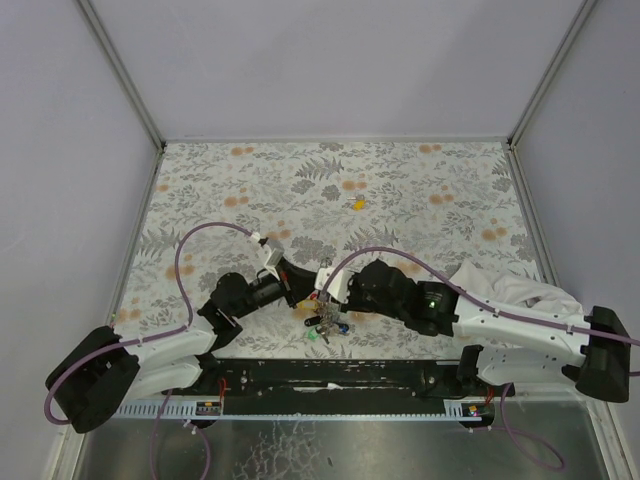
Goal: Put the keys on the keyring
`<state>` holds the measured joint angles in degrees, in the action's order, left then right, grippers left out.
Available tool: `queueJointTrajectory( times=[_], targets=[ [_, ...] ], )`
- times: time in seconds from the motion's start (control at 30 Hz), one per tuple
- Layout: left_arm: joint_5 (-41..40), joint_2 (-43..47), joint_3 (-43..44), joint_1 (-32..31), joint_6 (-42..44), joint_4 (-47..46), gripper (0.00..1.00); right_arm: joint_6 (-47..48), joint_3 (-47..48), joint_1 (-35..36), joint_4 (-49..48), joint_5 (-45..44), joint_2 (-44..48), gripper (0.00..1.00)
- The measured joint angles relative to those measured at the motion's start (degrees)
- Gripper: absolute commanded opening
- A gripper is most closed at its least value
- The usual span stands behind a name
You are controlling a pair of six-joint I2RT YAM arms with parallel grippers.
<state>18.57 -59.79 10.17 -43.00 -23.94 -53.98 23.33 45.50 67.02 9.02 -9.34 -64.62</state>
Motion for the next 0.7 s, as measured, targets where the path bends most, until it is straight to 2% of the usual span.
queueJointTrajectory(
  times=[0.1,0.3,0.7],
  targets=[
    [-0.7,0.2,0.0,0.0,0.3,0.0,0.00,0.0,-1.3,0.0,0.9,0.4,2.5,0.31],
    [-0.9,0.2,0.0,0.0,0.3,0.0,0.00,0.1,-5.2,0.0,0.2,1.5,6.7,0.33],
    [-0.8,0.2,0.1,0.0,0.3,0.0,0.00,0.2,-14.1,-0.8,-17.6,4.6,8.4,0.32]
  ],
)
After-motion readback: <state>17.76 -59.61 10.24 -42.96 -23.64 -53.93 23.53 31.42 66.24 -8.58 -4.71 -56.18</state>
